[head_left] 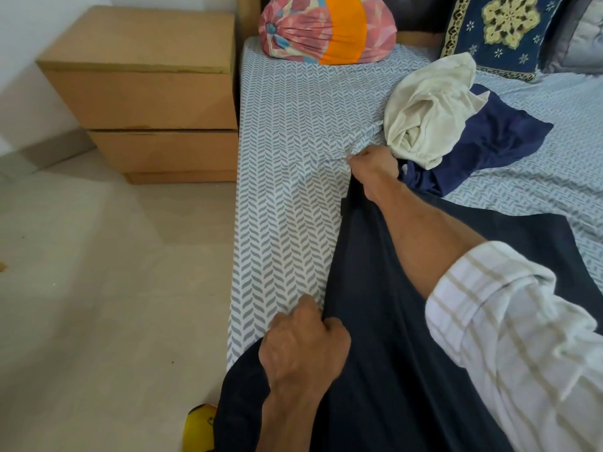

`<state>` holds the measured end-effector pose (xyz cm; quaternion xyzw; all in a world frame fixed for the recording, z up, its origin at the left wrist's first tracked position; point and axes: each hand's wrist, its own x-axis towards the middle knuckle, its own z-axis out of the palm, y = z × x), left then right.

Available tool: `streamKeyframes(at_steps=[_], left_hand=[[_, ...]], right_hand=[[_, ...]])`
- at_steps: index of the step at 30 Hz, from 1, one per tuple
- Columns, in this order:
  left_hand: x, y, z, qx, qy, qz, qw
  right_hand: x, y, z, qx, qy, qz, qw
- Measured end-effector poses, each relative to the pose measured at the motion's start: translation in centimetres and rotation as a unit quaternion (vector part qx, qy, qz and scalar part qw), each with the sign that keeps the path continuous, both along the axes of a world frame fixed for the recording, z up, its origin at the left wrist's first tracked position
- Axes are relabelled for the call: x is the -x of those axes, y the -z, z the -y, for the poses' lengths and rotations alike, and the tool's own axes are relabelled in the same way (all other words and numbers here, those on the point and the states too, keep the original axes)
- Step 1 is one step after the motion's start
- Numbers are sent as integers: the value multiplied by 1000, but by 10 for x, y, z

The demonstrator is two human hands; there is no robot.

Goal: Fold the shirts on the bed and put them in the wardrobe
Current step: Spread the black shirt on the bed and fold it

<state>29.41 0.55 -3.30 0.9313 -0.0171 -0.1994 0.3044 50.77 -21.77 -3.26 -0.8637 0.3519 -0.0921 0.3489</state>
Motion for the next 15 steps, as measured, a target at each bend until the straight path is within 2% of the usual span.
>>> streamKeyframes(at_steps=[2,3,6,9,15], left_hand=[[0,1,0,3,-16,8,1000],[0,2,1,1,-18,17,1000],[3,6,1,-12,-5,51,999],[3,12,2,-35,18,69,997],[3,17,0,-39,-21,90,995]], right_hand=[[-3,8,7,-80,35,51,995],[-2,12,8,-97,38,47,994],[2,20,5,-75,17,7,997],[1,16,2,-83,-6,25,996],[41,5,10,-123,-75,69,987]])
